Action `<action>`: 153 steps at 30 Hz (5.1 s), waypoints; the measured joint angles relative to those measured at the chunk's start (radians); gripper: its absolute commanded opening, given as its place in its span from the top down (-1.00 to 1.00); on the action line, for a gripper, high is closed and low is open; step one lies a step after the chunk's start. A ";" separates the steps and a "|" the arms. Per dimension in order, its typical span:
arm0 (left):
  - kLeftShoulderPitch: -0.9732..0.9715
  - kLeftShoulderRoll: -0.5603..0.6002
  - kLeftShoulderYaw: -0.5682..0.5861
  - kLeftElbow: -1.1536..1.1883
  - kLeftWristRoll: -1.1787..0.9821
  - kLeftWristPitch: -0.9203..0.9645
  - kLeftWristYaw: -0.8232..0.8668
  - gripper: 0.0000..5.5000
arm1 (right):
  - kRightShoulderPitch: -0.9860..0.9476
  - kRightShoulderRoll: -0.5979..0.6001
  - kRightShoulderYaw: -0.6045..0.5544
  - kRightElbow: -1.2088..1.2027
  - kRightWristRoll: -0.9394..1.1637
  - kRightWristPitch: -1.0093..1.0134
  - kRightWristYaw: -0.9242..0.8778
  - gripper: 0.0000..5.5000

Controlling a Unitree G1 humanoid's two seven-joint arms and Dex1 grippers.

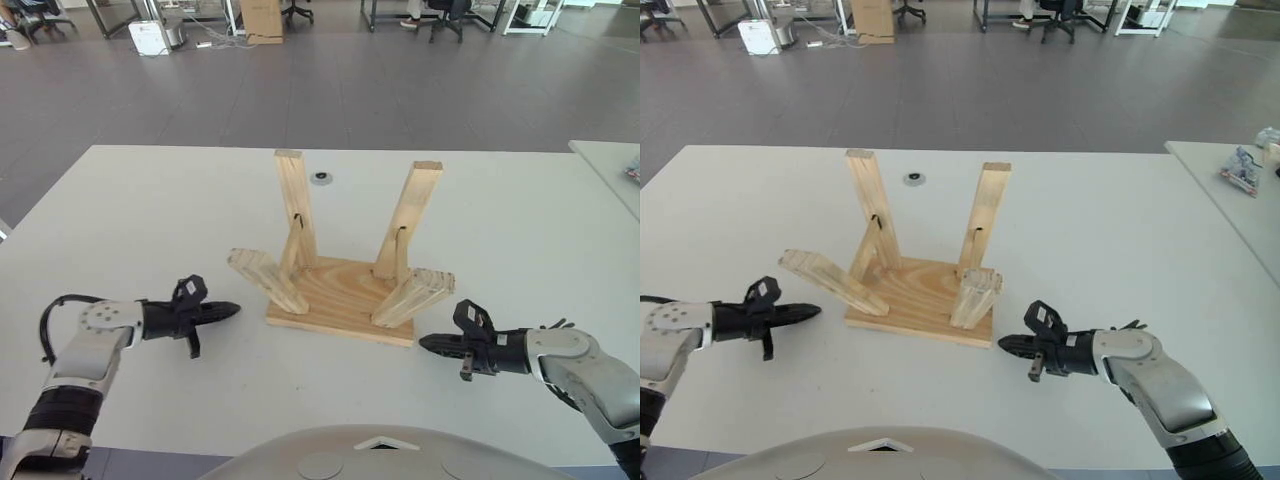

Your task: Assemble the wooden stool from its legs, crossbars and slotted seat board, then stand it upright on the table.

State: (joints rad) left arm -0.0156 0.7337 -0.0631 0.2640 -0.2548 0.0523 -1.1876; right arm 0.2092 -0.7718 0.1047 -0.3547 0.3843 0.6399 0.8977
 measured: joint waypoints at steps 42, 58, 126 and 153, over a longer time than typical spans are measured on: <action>-0.047 0.032 0.080 -0.506 -0.046 0.376 0.065 0.99 | -0.059 -0.060 -0.200 -0.185 0.347 0.336 0.024 1.00; -0.039 0.057 0.173 -0.599 -0.102 0.582 0.068 0.99 | -0.146 -0.054 -0.345 -0.216 0.510 0.399 -0.017 1.00; -0.267 -0.060 -0.095 -0.072 -0.065 0.109 -0.243 0.37 | -0.417 -0.041 0.048 0.149 0.143 0.017 0.289 0.34; -1.117 -0.228 0.585 0.365 -0.854 1.538 0.515 0.49 | -1.162 0.234 -0.512 0.666 0.939 0.810 -0.326 0.46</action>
State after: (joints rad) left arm -1.1328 0.5057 0.5222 0.6285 -1.1084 1.5905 -0.6725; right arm -0.9525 -0.5380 -0.4074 0.3110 1.3234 1.4496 0.5721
